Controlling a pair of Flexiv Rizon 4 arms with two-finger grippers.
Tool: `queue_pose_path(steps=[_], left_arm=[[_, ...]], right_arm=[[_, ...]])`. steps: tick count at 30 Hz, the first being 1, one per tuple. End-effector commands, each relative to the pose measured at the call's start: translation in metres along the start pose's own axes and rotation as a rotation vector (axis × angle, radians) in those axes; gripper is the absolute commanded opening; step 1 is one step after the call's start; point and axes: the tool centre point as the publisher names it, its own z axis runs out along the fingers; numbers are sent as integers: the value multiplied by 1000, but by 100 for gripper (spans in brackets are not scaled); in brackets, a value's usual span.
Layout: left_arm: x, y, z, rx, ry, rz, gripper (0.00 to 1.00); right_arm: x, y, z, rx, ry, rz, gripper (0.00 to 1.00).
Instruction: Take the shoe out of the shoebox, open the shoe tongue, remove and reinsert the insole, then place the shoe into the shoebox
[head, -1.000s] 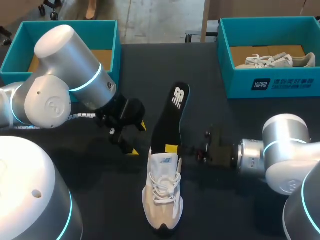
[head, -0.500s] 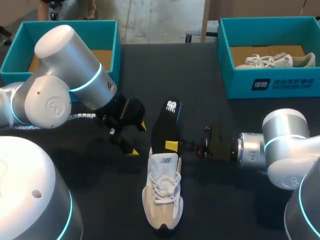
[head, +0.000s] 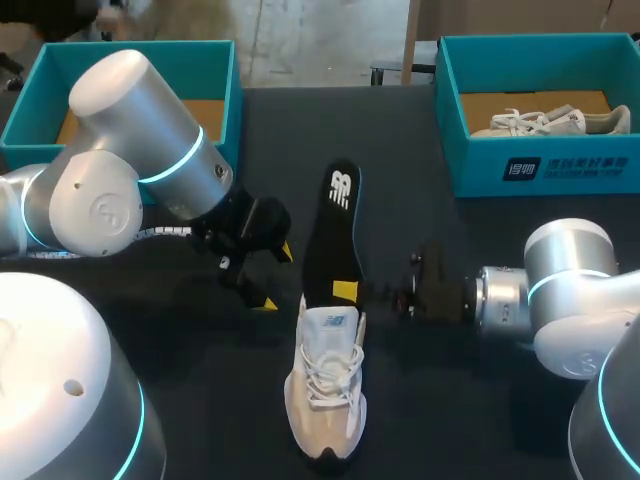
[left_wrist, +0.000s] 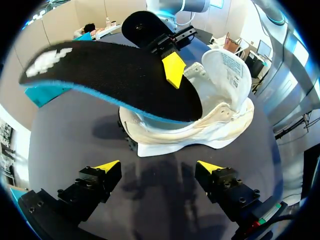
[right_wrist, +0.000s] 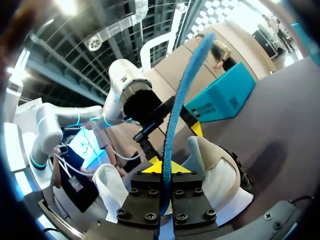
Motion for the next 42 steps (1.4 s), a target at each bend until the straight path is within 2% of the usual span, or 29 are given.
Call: queue_pose_path(steps=[1,8,15,30,31,34,36,42], left_arm=[[1,1,0,2,-1,1,100],[1,1,0,2,-1,1,100],[1,1,0,2,-1,1,100],[1,1,0,2,-1,1,100],[1,1,0,2,-1,1,100],[1,1,0,2,-1,1,100],[1,1,0,2,-1,1,100],[1,1,0,2,-1,1,100]], right_arm=[[-3,-11,0,-12,18,-19,0],[0,-21,-3,-15,36,-38,0],[1,-30,-5,21,38,-43,0],[4,-24,-4,25,48,-67,0],[4,-24,-4,25,49,-68,1],[4,-22,-4,26,54,-72,20],[4,-21,-3,26,57,-77,25],[6,-17,-1,31,64,-94,23]])
